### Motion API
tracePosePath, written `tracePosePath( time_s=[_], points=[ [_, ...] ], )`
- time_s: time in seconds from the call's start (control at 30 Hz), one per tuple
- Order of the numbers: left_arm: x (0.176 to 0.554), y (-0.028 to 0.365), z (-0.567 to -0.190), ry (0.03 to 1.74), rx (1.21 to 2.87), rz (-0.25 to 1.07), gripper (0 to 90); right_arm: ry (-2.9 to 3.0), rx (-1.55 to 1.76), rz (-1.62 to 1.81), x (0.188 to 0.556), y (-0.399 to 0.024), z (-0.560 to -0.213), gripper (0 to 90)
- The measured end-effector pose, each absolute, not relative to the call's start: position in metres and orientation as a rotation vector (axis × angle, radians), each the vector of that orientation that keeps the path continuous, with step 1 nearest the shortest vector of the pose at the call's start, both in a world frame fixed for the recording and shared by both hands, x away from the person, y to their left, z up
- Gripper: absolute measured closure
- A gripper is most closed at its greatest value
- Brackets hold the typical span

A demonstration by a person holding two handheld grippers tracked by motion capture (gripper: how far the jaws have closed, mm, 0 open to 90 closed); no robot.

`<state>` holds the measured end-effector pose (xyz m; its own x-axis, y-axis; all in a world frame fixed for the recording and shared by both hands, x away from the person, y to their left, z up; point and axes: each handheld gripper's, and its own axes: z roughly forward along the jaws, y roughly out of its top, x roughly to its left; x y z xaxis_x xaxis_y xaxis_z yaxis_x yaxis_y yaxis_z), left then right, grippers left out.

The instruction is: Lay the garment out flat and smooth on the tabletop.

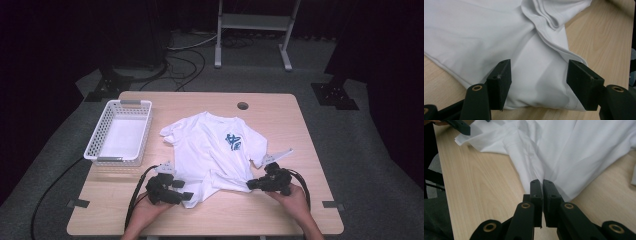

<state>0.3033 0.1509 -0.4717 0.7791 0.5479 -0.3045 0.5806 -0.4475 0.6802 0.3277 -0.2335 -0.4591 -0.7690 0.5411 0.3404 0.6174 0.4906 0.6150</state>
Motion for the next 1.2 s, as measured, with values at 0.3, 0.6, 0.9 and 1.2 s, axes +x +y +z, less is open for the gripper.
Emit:
tracePosePath(
  time_s=[0.3, 0.6, 0.9, 1.2],
  points=[
    [0.3, 0.159, -0.47, 0.85, 2.156, -0.04, 34.1, -2.618, -1.094, -1.13, 0.325, -0.254, -0.468, 83.8],
    [0.29, 0.156, -0.463, 0.815, 2.127, -0.057, 30.3, -2.628, -1.052, -1.221, 0.325, -0.239, -0.449, 64.1],
    [0.286, 0.149, -0.464, 0.777, 2.133, -0.092, 29.8, -2.679, -0.934, -1.188, 0.342, -0.19, -0.444, 58.9],
    [0.287, 0.15, -0.47, 0.782, 2.131, -0.118, 29.8, -2.722, -0.876, -1.045, 0.354, -0.163, -0.456, 74.1]
  ],
)
